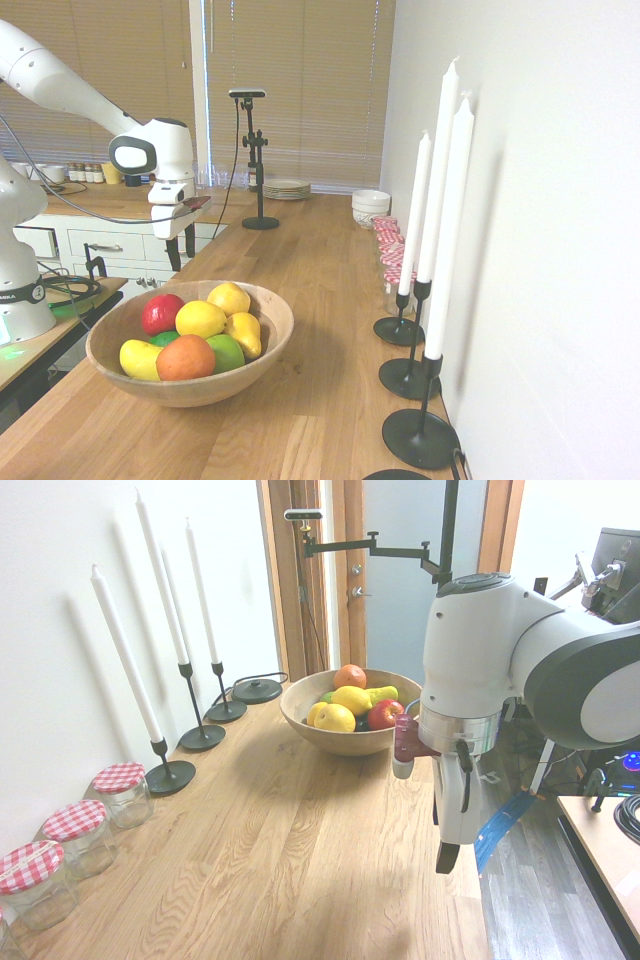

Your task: Take pear out of the basket

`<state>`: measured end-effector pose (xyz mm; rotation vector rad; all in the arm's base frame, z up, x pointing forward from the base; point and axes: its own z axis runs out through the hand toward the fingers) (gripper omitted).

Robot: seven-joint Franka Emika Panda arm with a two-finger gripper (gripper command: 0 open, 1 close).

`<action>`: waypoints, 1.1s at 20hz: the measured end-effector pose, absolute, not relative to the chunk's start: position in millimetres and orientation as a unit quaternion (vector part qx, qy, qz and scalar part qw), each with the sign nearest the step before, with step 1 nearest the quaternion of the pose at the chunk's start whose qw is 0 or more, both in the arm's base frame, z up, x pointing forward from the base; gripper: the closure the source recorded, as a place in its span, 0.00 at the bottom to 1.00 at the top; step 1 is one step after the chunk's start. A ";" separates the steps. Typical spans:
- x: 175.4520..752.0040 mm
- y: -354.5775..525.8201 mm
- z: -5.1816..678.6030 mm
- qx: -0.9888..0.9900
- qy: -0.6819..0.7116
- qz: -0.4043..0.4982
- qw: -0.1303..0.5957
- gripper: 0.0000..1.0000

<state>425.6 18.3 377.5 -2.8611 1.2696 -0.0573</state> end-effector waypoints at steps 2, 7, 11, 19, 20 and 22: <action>425.7 18.3 376.9 -0.914 0.406 -0.018 0.005 0.00; 433.8 10.7 392.8 -0.910 0.414 -0.032 0.013 0.00; 448.9 -13.1 428.0 -0.899 0.434 -0.053 0.021 0.00; 469.6 -90.9 507.4 -0.875 0.475 -0.092 0.037 0.00; 470.8 -103.8 511.5 -0.871 0.480 -0.094 0.038 0.00; 476.0 -125.9 514.9 -0.867 0.487 -0.094 0.038 0.00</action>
